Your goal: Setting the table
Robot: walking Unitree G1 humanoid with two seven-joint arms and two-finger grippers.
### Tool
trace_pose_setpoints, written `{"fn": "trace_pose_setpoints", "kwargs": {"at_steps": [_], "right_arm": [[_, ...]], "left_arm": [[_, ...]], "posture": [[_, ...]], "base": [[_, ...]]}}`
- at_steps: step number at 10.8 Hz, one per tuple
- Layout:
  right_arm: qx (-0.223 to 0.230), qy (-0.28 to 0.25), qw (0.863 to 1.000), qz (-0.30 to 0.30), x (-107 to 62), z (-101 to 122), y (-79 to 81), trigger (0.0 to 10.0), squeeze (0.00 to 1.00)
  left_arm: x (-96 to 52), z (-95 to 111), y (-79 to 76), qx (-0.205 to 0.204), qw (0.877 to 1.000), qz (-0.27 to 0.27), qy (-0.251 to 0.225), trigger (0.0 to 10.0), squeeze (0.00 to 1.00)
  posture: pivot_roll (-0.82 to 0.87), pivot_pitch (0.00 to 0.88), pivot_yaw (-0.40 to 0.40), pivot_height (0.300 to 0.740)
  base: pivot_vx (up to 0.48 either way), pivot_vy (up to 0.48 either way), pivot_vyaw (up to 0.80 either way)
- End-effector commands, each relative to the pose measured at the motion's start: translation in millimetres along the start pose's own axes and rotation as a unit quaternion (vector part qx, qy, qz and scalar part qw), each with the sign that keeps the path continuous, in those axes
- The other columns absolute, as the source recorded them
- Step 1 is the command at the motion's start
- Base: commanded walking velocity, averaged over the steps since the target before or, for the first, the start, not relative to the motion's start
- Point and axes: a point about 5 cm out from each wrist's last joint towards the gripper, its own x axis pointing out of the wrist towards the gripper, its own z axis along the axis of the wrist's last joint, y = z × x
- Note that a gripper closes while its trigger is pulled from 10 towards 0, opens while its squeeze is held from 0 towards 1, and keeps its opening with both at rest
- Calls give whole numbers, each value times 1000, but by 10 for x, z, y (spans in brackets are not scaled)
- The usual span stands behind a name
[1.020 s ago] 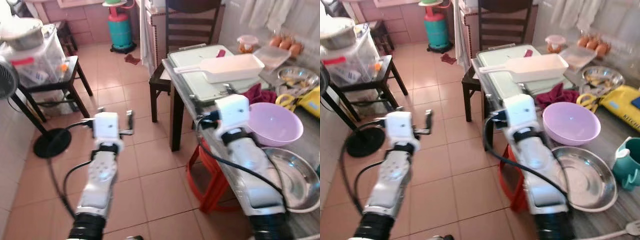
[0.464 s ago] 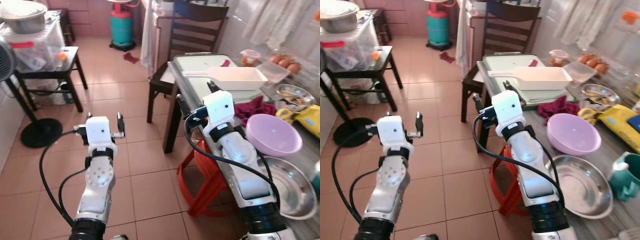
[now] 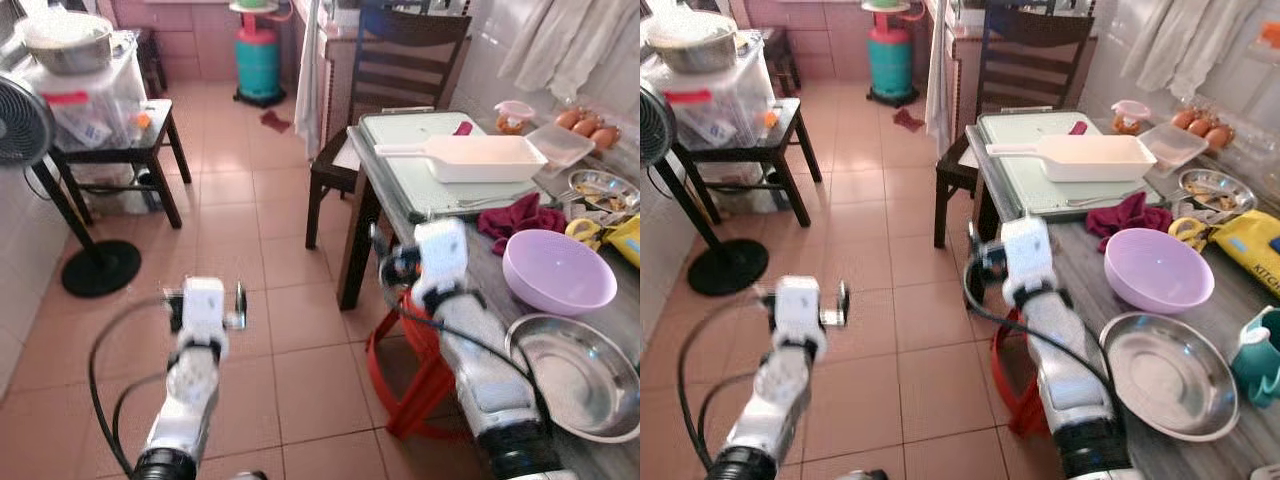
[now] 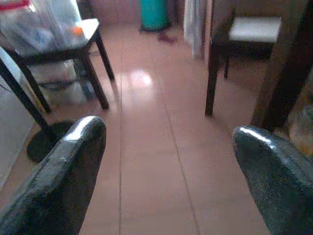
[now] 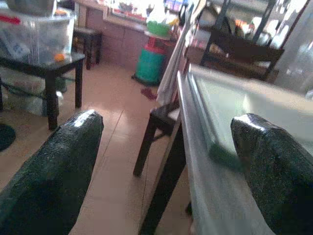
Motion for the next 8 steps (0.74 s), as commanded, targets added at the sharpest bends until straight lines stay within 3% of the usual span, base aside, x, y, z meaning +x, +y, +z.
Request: {"fn": "trace_pose_setpoints", "kwargs": {"at_steps": [1,4,8], "right_arm": [[-2,10,1000,-3,-21,-80,-15,10000,0],[-3,5,1000,-12,-29,-96,-20,10000,0],[-8,-4,1000,-18,-28,-101,-43,10000,0]], "left_arm": [[-6,-109,-27,12,1000,-17,23,10000,0],[1,-147,-54,-1,999,-27,31,10000,0],[60,-97,-77,-4,999,-33,19,10000,0]], "posture": [[-43,16,15,740],[-55,9,31,740],[-63,10,36,740]], "base": [[0,0,0],[0,0,0],[0,279,0]]}}
